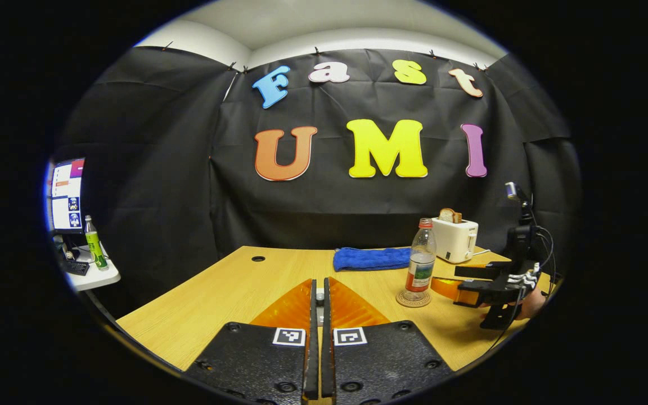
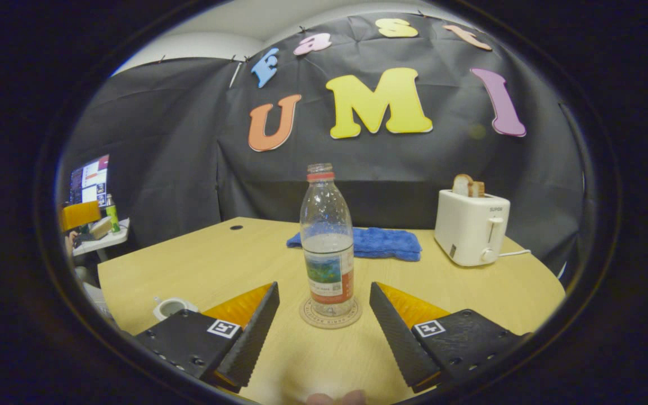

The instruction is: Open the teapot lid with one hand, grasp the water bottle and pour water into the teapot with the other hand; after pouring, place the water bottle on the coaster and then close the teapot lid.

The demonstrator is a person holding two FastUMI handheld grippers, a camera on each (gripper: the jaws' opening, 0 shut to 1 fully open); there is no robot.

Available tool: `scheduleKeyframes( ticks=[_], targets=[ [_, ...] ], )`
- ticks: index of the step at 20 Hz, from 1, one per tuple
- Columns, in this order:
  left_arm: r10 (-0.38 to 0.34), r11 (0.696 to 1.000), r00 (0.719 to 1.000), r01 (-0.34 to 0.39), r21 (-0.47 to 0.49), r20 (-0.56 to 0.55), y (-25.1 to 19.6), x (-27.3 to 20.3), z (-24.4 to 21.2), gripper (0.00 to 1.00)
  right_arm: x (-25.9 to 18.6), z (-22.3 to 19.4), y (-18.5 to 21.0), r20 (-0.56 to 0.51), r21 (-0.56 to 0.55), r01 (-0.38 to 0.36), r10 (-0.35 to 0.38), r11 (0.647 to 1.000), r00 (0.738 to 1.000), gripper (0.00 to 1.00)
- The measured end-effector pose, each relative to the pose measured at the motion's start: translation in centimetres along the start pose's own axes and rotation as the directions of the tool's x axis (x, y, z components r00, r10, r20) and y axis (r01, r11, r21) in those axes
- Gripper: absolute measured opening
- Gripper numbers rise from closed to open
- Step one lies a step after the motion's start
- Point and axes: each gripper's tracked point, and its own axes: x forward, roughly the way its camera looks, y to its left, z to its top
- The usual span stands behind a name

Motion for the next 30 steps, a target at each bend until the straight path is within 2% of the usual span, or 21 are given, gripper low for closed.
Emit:
scheduleKeyframes(
  ticks=[4,7,10,14,18,25,30],
  targets=[
    [-0.037,0.999,0.999,0.037,-0.005,0.006,-3.0,0.7,-0.4,0.04,-4.9,0.3,-1.8,0.074,-0.018,0.057,-0.055,0.998,0.996,0.96],
    [-0.094,0.996,0.995,0.094,-0.005,-0.04,-6.1,1.4,-2.8,0.04,-8.1,0.2,-4.1,0.133,-0.016,0.12,-0.117,0.993,0.984,0.94],
    [-0.086,0.995,0.994,0.089,0.037,-0.074,-7.1,2.1,-4.9,0.05,-9.9,-1.0,-6.3,0.135,0.024,0.16,-0.162,0.987,0.977,0.96],
    [-0.081,0.997,0.99,0.079,-0.02,-0.118,-8.1,3.0,-7.7,0.06,-11.5,-1.9,-9.3,0.107,0.061,0.209,-0.214,0.976,0.971,0.96],
    [-0.06,0.996,0.988,0.05,-0.068,-0.143,-8.0,3.9,-9.0,0.06,-13.0,-1.2,-11.4,0.136,0.077,0.257,-0.266,0.963,0.955,0.96],
    [-0.041,0.998,0.989,0.034,-0.05,-0.145,-8.0,4.7,-9.6,0.06,-13.4,-1.5,-12.2,0.127,0.077,0.273,-0.281,0.959,0.951,0.96],
    [-0.052,0.995,0.985,0.038,-0.089,-0.163,-8.1,4.6,-10.5,0.06,-13.0,-1.3,-11.5,0.122,0.071,0.257,-0.264,0.964,0.957,0.96]
  ],
)
